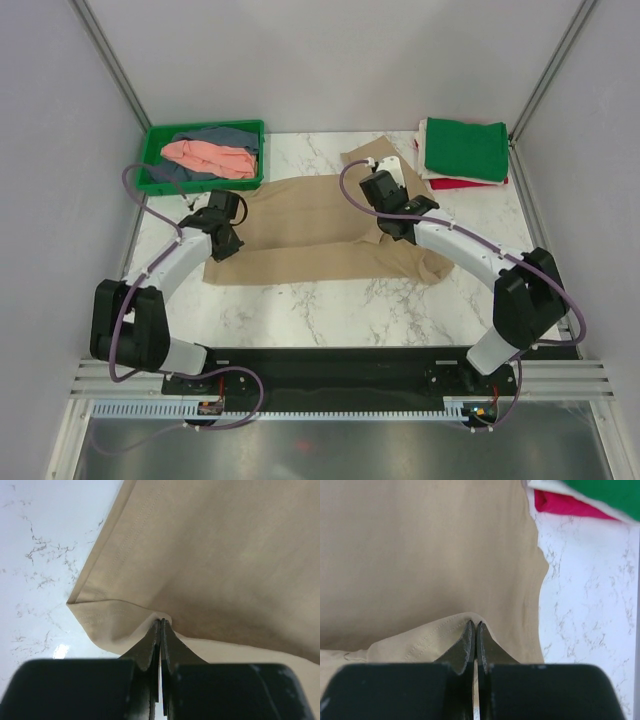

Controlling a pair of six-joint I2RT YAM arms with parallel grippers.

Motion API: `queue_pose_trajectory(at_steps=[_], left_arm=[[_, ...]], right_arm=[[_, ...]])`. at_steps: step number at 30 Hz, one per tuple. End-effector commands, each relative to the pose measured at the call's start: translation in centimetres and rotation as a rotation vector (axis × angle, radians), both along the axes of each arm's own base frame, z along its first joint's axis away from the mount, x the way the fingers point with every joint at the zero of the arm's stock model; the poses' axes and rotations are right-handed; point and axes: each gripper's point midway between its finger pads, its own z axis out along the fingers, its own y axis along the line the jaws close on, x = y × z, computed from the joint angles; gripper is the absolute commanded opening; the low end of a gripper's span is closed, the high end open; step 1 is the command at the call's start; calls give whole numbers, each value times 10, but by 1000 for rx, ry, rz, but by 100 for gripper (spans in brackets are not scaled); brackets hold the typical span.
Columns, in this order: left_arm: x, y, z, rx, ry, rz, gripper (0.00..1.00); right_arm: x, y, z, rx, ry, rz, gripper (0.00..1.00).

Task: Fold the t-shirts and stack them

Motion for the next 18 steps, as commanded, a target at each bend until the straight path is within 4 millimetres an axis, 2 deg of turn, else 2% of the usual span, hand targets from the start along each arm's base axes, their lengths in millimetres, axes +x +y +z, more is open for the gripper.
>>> queue_pose_trajectory(at_steps=[1,7,9,12,13,15,16,18], left_arm=[[16,6,9,32,-29,-2,2],[27,10,3,53,-5,5,3],[29,12,2,62,1,12,3],[37,13,1,58,-2,18,10],[40,12,3,58,-8,17,22],[46,13,3,64,-10,9,31],[52,14,9,69,-26,11,36],[60,18,14,80,-32,7,37]], right_arm=[[31,-2,32,-38,-107,11,0],[54,-8,24,-45,-106,29,0],[60,-9,15,-64,-91,26,0],[70,-9,3,-87,-73,31,0],[76,-10,4,-89,-74,31,0],[82,-10,-6,-96,-55,32,0],[88,-13,-3,-97,-63,21,2],[95,-16,-7,-101,-55,8,12]])
